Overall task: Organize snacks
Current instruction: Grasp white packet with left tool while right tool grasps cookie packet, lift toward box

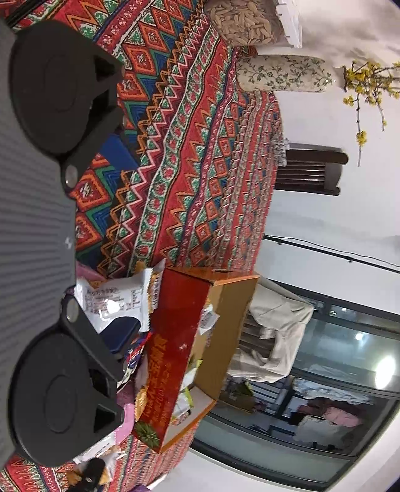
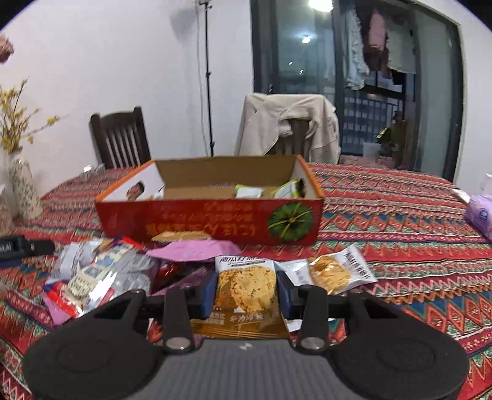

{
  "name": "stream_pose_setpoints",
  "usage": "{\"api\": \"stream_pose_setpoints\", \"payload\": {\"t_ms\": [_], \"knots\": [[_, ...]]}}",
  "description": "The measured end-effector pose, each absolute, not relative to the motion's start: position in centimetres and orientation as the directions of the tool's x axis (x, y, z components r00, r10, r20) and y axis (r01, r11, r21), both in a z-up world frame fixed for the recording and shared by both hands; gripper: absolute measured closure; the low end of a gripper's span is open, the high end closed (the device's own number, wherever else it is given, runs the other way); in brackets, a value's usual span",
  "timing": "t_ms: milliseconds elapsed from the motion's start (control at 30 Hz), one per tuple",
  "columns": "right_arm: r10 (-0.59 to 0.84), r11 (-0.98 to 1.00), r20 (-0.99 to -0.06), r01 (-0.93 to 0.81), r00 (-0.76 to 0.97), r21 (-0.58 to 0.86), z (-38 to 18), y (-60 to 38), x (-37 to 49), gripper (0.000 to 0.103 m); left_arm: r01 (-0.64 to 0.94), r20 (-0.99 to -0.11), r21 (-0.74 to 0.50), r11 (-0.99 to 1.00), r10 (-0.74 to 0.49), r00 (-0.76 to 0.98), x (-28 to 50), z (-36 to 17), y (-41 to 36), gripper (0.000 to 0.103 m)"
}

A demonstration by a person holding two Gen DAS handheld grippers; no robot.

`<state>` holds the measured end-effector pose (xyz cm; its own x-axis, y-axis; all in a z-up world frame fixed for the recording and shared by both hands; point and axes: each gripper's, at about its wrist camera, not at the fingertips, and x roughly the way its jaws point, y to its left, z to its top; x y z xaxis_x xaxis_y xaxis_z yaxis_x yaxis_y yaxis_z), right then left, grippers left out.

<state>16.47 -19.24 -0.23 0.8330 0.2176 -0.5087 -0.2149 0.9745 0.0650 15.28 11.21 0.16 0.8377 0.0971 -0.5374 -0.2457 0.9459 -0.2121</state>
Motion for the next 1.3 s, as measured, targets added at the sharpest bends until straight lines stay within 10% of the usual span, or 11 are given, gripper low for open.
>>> {"api": "stream_pose_setpoints", "payload": {"t_ms": [433,567,1300], "knots": [[0.213,0.977,-0.474,-0.188,0.854,0.101,0.0,-21.1,16.1,0.064,-0.252,-0.576,-0.144,0.957,0.126,0.807,18.1,0.7,6.4,0.009],[0.219,0.976,-0.471,-0.189,0.855,0.111,0.1,-21.5,16.0,0.064,-0.246,-0.632,-0.165,0.955,0.089,0.770,18.7,-0.7,6.3,0.056],[0.231,0.973,-0.431,-0.198,0.872,0.120,1.1,-21.7,16.1,0.064,-0.208,-0.539,-0.152,0.966,0.095,0.837,16.7,2.8,5.6,0.058]]}}
